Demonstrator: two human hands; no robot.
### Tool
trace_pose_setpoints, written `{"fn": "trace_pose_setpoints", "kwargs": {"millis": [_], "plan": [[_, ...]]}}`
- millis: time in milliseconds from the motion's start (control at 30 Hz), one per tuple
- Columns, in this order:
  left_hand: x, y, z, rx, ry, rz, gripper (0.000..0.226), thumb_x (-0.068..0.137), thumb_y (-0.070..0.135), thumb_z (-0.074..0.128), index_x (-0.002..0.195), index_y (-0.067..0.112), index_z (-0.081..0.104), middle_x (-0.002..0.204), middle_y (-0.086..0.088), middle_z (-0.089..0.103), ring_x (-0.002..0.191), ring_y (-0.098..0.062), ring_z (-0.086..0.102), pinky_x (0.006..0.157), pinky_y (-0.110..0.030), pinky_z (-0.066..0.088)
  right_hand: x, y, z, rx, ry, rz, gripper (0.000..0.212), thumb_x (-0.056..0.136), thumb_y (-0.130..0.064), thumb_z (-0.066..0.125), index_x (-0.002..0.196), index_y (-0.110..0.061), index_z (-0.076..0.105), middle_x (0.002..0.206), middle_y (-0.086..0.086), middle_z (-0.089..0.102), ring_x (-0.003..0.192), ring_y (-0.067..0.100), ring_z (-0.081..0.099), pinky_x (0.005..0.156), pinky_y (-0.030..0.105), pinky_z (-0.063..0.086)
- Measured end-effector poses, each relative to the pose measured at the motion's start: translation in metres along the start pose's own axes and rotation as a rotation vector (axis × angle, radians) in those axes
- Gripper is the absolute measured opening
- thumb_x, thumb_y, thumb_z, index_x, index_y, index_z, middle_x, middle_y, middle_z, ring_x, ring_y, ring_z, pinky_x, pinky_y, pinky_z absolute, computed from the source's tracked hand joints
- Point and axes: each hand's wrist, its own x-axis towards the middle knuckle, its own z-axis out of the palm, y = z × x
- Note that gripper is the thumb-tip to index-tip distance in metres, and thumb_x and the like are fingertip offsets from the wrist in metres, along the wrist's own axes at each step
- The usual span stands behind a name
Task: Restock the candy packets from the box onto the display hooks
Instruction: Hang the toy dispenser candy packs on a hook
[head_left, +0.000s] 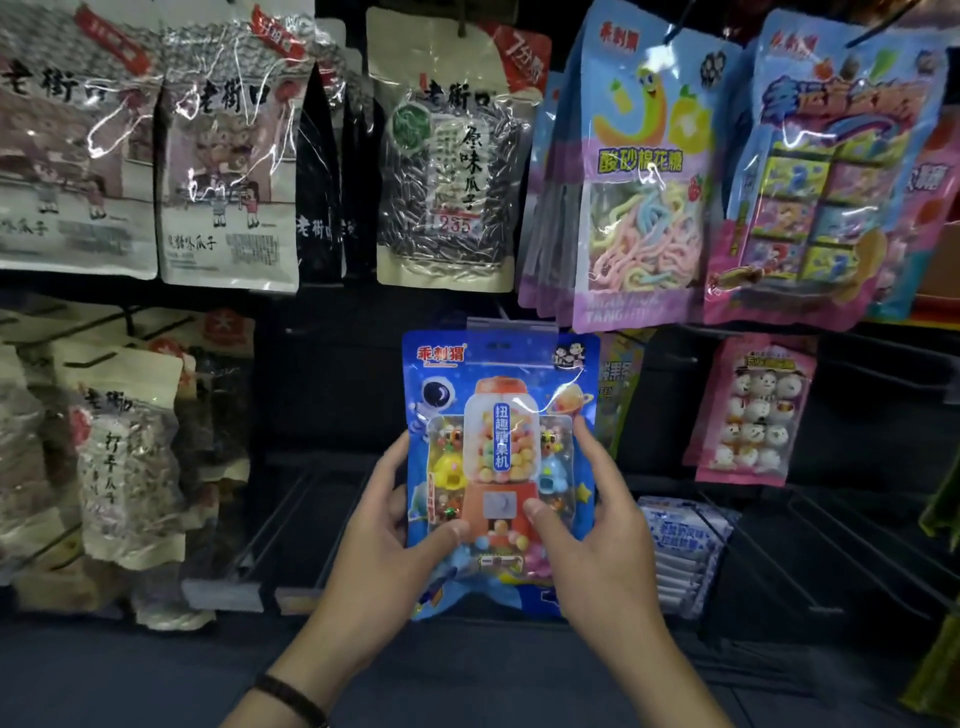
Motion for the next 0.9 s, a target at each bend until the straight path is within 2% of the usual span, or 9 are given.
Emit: {"fn": "trace_pose_setpoints", "kwargs": {"millis": [67,167,267,333,433,567,733,800,900], "plan": [[0.003,0.002,-0.001,0.004,0.015,0.012,0.084,0.093,-0.006,0.07,0.143,0.055,0.041,0.121,0.002,0.077,0.11,-0.019,0.076,0.086,-0.041,0.065,0.003,-0.001,0.002,-0.016,0.011,-0.005,0.082,0.096,-0.018,0.077,0.142,-0.074,0.04,0.152,-0.034,0.048,0.141,0.001,0.05,0.105,0.029,0.055],[0.004,-0.001,-0.003,0.023,0.019,0.019,0.085,0.092,-0.002,0.073,0.144,0.058,0.043,0.121,0.004,0.076,0.11,-0.019,0.076,0.086,-0.043,0.065,0.002,-0.002,0.006,-0.024,0.026,0.0,0.081,0.096,-0.016,0.077,0.138,-0.075,0.041,0.151,-0.038,0.046,0.137,-0.011,0.047,0.09,0.004,0.048],[0.006,-0.002,-0.005,0.029,0.009,-0.009,0.086,0.093,-0.001,0.073,0.147,0.058,0.041,0.122,0.003,0.075,0.11,-0.02,0.076,0.082,-0.041,0.066,0.0,-0.002,0.007,0.023,0.023,0.009,0.079,0.097,-0.007,0.074,0.135,-0.068,0.042,0.145,-0.032,0.049,0.115,-0.026,0.054,0.074,-0.002,0.047],[0.006,-0.003,-0.006,0.036,-0.002,-0.021,0.088,0.093,0.0,0.073,0.149,0.057,0.039,0.122,0.003,0.075,0.11,-0.02,0.076,0.081,-0.041,0.066,-0.001,-0.001,0.007,0.008,0.024,0.011,0.078,0.097,-0.008,0.074,0.137,-0.068,0.043,0.147,-0.03,0.049,0.121,-0.021,0.053,0.074,-0.003,0.046],[0.007,-0.005,-0.007,0.053,0.0,-0.025,0.089,0.093,0.0,0.073,0.151,0.057,0.037,0.123,0.003,0.074,0.11,-0.021,0.076,0.082,-0.042,0.066,0.001,0.004,0.007,-0.013,0.025,0.034,0.08,0.096,-0.013,0.076,0.135,-0.075,0.044,0.15,-0.028,0.052,0.135,-0.004,0.052,0.083,0.003,0.05],[0.009,-0.01,-0.009,0.108,0.004,-0.03,0.092,0.092,0.008,0.076,0.155,0.056,0.03,0.124,0.011,0.074,0.111,-0.014,0.075,0.081,-0.037,0.066,0.007,0.01,0.009,-0.075,0.031,0.058,0.079,0.097,-0.017,0.076,0.141,-0.072,0.042,0.15,-0.024,0.054,0.127,-0.002,0.059,0.077,0.004,0.052],[0.008,-0.019,-0.018,0.274,0.084,-0.024,0.102,0.091,0.018,0.081,0.15,0.072,0.018,0.133,0.032,0.052,0.113,0.008,0.064,0.082,-0.024,0.062,0.029,0.014,0.016,-0.23,0.028,0.109,0.08,0.099,-0.031,0.073,0.152,-0.068,0.028,0.154,-0.022,0.049,0.13,0.012,0.059,0.102,0.048,0.058],[0.007,-0.024,-0.021,0.361,0.103,-0.044,0.101,0.091,0.023,0.081,0.147,0.077,0.015,0.136,0.028,0.042,0.121,0.003,0.053,0.101,-0.035,0.055,0.044,0.017,0.02,-0.239,0.013,0.118,0.081,0.1,-0.029,0.072,0.155,-0.066,0.026,0.152,-0.01,0.055,0.096,0.016,0.067,0.085,0.047,0.063],[0.003,-0.027,-0.022,0.409,0.069,-0.056,0.099,0.091,0.022,0.081,0.148,0.074,0.018,0.124,0.036,0.039,0.116,0.004,0.05,0.104,-0.033,0.048,0.066,0.018,0.028,-0.277,0.018,0.158,0.082,0.101,-0.02,0.071,0.163,-0.05,0.025,0.127,-0.003,0.06,0.059,0.02,0.057,0.064,0.044,0.062]]}}
